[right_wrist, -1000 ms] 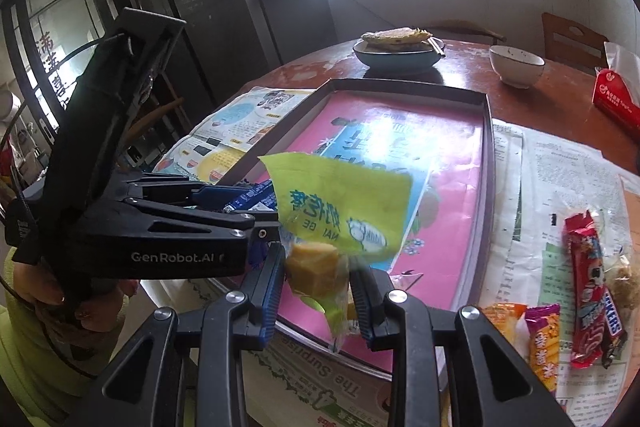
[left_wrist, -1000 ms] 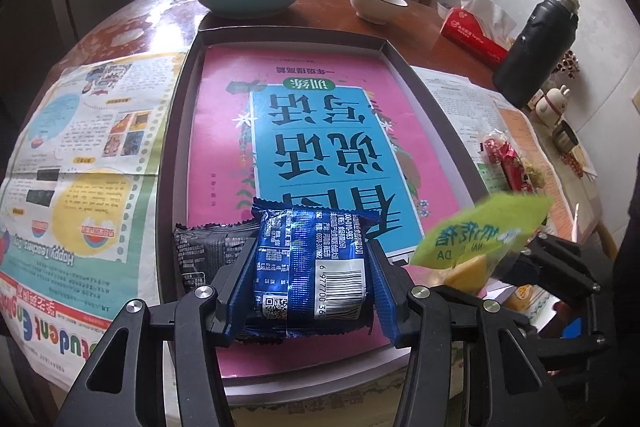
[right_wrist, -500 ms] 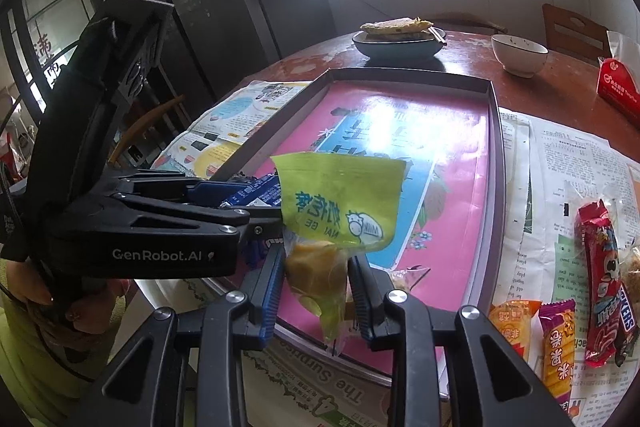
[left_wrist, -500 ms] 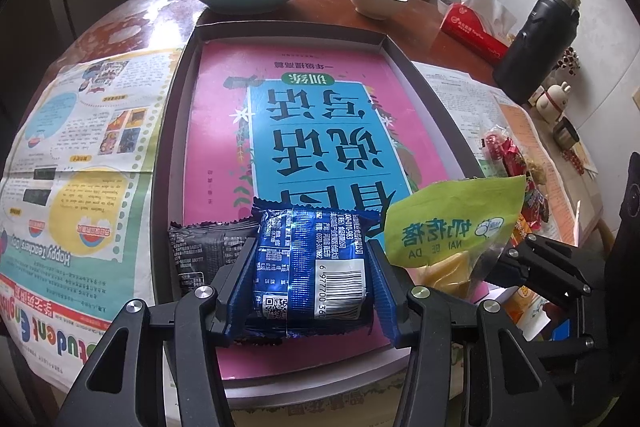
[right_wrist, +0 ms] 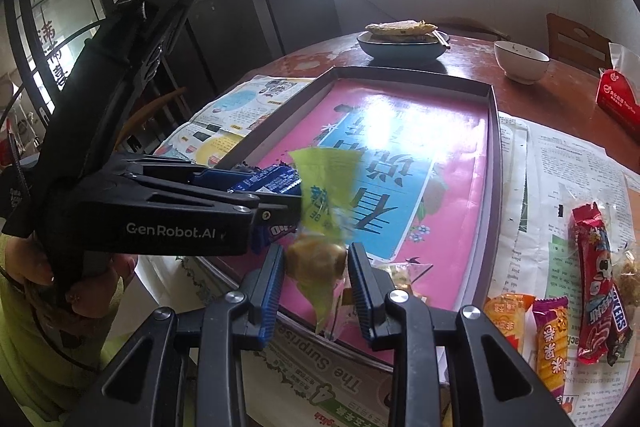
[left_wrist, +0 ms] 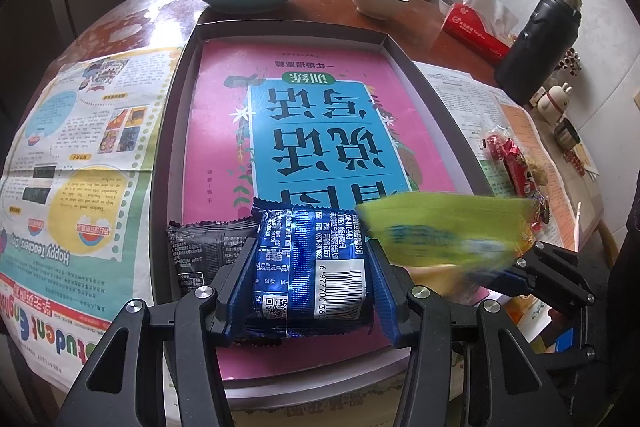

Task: Organize snacks
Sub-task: 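Lower the blue packet into the pink tray with the left tool while the right tool lowers the green bag, then open the left tool to release the blue packet while the right tool releases the green bag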

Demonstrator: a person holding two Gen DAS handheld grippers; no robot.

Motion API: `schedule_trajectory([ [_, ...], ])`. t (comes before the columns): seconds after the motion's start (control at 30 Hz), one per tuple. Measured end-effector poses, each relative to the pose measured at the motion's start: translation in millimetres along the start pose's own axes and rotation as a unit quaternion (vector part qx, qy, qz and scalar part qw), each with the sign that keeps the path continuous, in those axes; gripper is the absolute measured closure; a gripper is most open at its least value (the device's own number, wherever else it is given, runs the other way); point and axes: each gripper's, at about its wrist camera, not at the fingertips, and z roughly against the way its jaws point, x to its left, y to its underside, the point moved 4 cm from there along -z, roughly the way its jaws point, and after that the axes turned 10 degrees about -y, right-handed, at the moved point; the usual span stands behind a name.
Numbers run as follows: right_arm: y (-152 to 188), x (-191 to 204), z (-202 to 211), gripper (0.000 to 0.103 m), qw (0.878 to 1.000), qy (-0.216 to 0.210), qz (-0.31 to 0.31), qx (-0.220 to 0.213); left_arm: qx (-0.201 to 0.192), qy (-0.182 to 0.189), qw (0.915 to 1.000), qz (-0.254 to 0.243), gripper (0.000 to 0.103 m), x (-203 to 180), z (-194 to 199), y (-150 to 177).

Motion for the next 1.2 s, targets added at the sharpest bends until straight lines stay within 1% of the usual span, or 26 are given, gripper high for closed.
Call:
schedule_trajectory([
  [0.73, 2, 1, 2, 0.069, 1.0, 0.002, 0.0, 0.004, -0.002, 0.002, 1.0, -0.004, 0.048, -3, 3, 1],
  [1.03, 4, -1, 5, 0.065, 1.0, 0.008, -0.002, 0.002, -0.011, -0.002, 0.9999, -0.007, 0.042, -6, 11, 0],
  [1.2, 4, -3, 8, 0.06, 1.0, 0.011, -0.005, -0.002, -0.012, -0.003, 0.9999, -0.006, 0.041, -6, 13, 0],
])
